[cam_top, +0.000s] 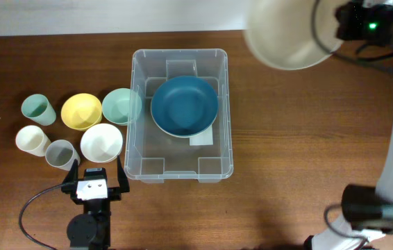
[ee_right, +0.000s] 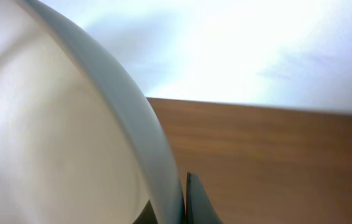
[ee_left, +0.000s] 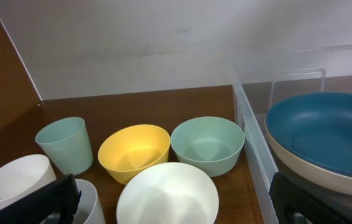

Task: Pack container
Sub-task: 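Carry the cream bowl onto the plate stack and release it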

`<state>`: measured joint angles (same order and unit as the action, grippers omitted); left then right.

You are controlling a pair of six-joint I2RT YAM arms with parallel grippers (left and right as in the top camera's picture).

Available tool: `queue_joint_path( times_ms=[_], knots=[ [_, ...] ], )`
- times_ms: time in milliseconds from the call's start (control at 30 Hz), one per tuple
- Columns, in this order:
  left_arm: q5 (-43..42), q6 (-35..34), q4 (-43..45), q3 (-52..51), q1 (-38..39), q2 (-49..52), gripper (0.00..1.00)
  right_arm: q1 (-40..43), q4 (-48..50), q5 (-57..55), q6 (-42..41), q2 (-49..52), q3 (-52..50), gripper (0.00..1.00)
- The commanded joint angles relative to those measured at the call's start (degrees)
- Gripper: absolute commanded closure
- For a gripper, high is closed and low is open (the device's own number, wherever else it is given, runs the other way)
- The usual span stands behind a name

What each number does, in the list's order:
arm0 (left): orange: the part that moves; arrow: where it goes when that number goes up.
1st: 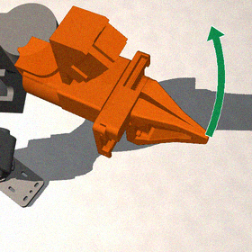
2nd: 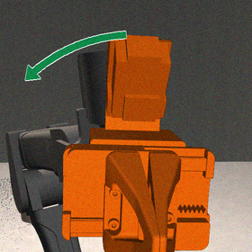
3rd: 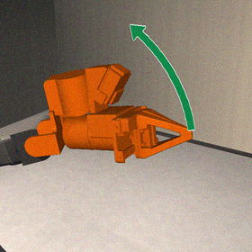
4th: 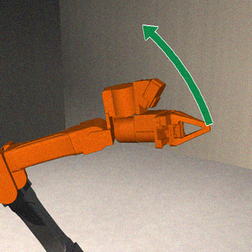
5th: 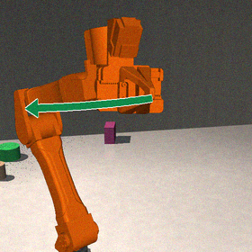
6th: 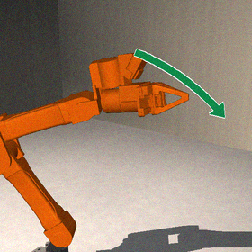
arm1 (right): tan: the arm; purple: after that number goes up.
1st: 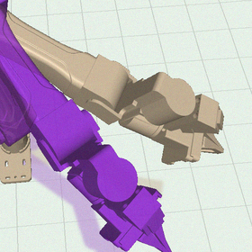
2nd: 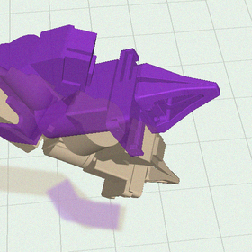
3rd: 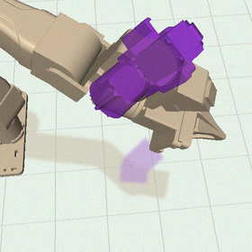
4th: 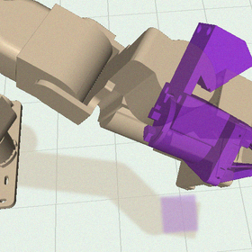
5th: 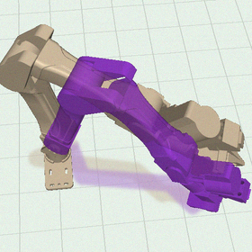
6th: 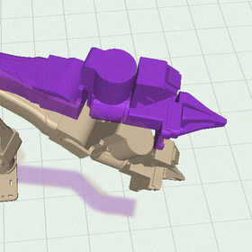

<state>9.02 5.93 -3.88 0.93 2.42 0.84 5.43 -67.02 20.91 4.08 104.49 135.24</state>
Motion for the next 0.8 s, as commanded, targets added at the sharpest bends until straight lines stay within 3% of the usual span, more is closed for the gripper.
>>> queue_joint_path(
  times_ms=[0,300,767],
  knots=[
    [0.22,-0.74,0.07,-0.39,-0.35,-0.17,0.00,-8.13,-0.83,2.38,-0.48,2.40,-1.09,0.96],
    [0.22,-0.74,0.07,-0.39,-0.35,-0.17,0.00,-27.15,-0.68,-18.58,-0.50,9.57,-8.50,0.96],
    [0.22,-0.74,0.04,-0.39,-0.35,-0.17,0.00,-31.34,3.82,-18.62,-1.55,22.62,-11.87,0.96]
  ],
)
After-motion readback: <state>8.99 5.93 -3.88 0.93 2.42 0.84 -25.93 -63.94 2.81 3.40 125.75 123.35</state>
